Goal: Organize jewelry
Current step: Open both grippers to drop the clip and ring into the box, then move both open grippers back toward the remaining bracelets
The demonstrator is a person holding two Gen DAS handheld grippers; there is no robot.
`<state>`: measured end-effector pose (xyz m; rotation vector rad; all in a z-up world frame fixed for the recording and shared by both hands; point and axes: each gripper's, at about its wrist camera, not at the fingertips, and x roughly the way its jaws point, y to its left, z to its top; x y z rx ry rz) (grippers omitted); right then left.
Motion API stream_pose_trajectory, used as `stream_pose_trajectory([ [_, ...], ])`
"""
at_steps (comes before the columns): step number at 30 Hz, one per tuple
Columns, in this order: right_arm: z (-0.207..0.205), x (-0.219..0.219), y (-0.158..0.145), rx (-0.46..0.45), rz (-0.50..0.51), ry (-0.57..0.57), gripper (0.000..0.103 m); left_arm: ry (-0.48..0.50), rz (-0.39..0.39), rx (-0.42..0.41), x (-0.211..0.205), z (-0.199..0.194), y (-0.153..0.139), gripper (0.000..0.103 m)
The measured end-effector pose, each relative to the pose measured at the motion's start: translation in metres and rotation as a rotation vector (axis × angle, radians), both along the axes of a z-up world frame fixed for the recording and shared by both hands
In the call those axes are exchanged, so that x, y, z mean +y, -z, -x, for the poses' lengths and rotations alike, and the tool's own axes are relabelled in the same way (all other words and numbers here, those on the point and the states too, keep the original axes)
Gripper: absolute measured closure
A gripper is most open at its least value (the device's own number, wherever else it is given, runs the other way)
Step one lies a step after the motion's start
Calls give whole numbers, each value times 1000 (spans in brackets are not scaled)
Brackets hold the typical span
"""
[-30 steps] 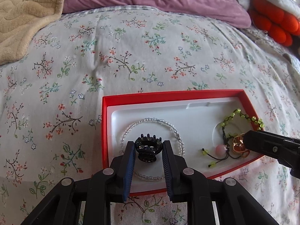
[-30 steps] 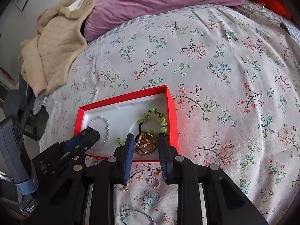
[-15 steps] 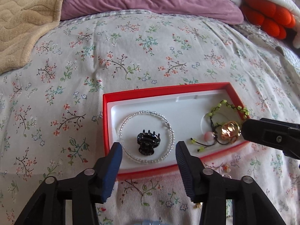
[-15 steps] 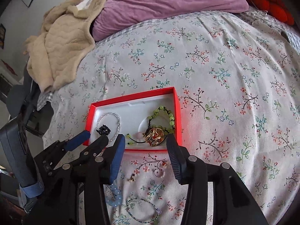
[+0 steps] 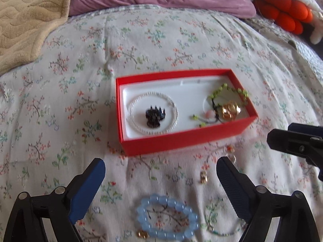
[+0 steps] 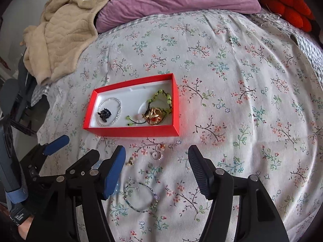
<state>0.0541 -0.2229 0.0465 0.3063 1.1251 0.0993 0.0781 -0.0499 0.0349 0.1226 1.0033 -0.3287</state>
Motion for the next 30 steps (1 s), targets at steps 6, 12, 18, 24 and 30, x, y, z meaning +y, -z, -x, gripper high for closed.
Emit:
stream_pose_trajectory([
  [6, 18, -7, 4, 33, 33, 0, 33, 10, -27, 48, 6, 16, 6, 6],
  [12, 34, -9, 3, 48, 66, -2, 31, -3, -34, 68, 18, 27, 8, 2],
  [18, 46, -6, 3, 59, 66, -11, 30, -38, -27, 72, 30, 32, 7, 2],
  [24, 53, -3, 8, 78, 82, -14, 29, -41, -41, 59, 36, 39, 5, 1],
  [30, 56, -1, 14, 95, 103, -20, 29, -34, -67, 64, 44, 46, 11, 1],
])
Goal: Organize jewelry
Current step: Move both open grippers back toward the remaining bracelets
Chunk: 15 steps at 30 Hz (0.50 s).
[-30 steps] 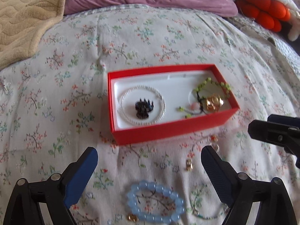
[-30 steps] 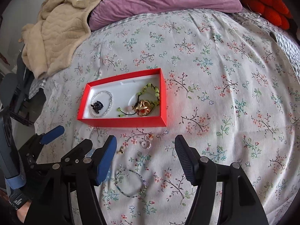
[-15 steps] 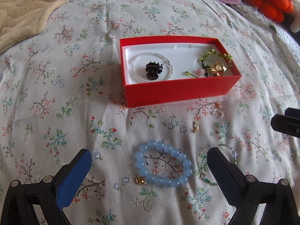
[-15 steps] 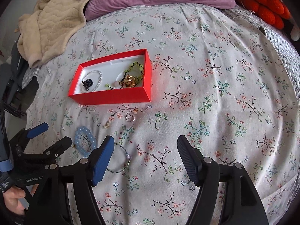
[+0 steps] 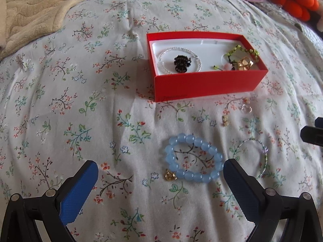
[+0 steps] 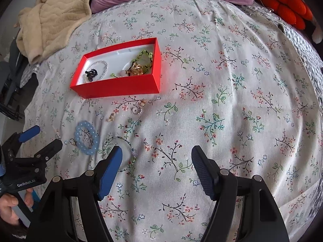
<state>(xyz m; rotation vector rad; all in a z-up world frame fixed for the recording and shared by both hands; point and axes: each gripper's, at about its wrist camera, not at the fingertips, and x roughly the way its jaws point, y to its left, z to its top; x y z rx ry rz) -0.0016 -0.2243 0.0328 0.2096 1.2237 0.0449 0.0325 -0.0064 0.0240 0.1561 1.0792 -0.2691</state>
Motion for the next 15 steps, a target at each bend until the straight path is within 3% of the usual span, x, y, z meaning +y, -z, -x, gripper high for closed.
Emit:
stream_pose_trajectory([
  [15, 5, 5, 15, 35, 48, -30, 29, 21, -6, 35, 29, 13, 17, 1],
])
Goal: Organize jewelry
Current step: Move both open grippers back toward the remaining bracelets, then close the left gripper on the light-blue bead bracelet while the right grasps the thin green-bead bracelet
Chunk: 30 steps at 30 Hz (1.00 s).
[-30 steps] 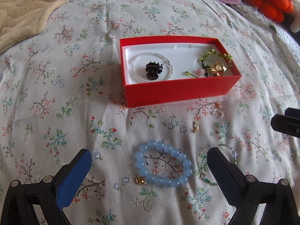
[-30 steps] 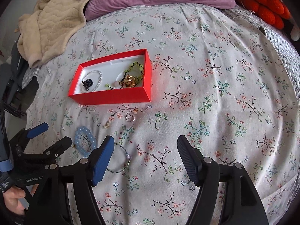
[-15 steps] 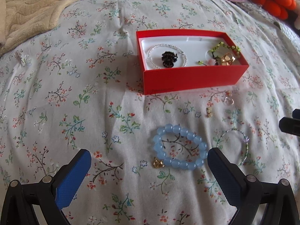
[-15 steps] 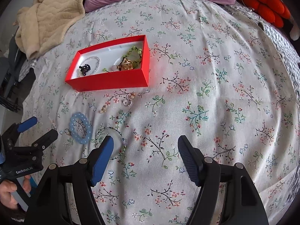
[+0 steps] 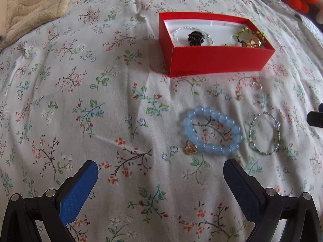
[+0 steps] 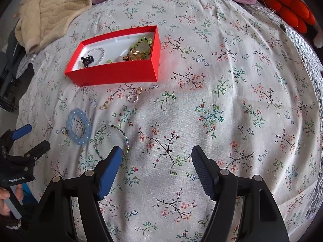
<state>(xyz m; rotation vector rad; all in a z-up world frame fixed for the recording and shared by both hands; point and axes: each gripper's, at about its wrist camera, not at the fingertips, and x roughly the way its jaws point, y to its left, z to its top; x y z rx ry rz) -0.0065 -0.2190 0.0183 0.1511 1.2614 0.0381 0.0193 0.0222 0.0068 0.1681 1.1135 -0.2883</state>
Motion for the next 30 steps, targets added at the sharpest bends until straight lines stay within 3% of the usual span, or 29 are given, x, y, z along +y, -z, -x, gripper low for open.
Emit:
stream_pose_trajectory([
  [13, 2, 2, 24, 62, 60, -39, 29, 108, -13, -25, 3, 12, 25, 1],
  [22, 2, 20, 39, 92, 76, -113, 29, 262, 45, -61, -22, 4, 35, 8],
  [27, 0, 27, 41, 65, 50, -127, 29, 256, 110, -50, -27, -10, 34, 10],
  [30, -4, 28, 40, 43, 39, -127, 29, 230, 153, -36, -27, -21, 30, 19],
])
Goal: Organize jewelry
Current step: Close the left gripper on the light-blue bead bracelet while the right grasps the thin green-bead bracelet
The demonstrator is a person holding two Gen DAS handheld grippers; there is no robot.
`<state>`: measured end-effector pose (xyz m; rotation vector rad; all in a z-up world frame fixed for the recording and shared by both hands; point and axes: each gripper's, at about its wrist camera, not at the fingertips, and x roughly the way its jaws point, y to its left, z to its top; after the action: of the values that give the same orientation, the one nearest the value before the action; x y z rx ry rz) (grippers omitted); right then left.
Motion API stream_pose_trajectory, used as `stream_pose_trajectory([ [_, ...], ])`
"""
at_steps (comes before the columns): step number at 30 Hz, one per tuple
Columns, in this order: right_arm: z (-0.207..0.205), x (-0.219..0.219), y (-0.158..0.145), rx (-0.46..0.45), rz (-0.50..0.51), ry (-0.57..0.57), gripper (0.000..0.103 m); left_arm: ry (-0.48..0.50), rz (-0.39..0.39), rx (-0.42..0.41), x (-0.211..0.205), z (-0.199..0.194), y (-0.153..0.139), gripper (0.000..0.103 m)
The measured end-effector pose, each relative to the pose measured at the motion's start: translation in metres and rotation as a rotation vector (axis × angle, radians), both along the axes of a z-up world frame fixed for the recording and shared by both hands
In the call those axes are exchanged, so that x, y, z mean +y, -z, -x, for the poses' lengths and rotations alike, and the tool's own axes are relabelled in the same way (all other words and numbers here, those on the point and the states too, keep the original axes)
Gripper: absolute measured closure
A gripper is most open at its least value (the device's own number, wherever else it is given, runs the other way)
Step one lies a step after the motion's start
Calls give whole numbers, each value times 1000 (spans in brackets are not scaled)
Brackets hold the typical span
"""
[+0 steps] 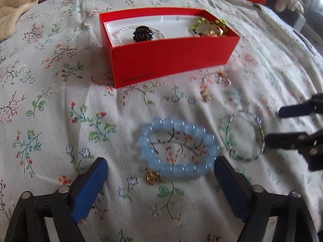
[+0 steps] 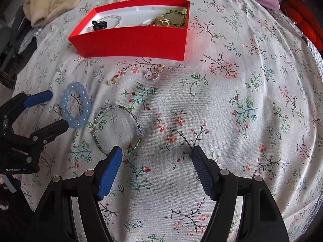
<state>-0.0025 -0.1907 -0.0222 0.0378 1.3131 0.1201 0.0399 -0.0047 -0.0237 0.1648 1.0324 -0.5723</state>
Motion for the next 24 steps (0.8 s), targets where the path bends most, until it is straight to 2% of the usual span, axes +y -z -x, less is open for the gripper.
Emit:
stream_pose_trajectory([
  [2, -3, 1, 1, -5, -4, -6, 30, -17, -3, 23, -2, -8, 2, 31],
  [5, -10, 6, 2, -16, 11, -23, 44, -29, -33, 38, -8, -15, 7, 45],
  [8, -12, 12, 4, -30, 40, -41, 52, -34, -72, 42, -15, -20, 9, 55],
  [16, -24, 33, 9, -54, 121, -79, 66, -77, -135, 79, -28, -28, 12, 74],
  [20, -29, 47, 10, -58, 142, -107, 79, -94, -154, 94, -34, -33, 11, 90],
  [22, -27, 49, 10, -56, 142, -112, 84, -93, -157, 100, -37, -34, 11, 95],
  [24, -30, 54, 11, -47, 132, -111, 93, -97, -157, 104, -39, -32, 10, 95],
])
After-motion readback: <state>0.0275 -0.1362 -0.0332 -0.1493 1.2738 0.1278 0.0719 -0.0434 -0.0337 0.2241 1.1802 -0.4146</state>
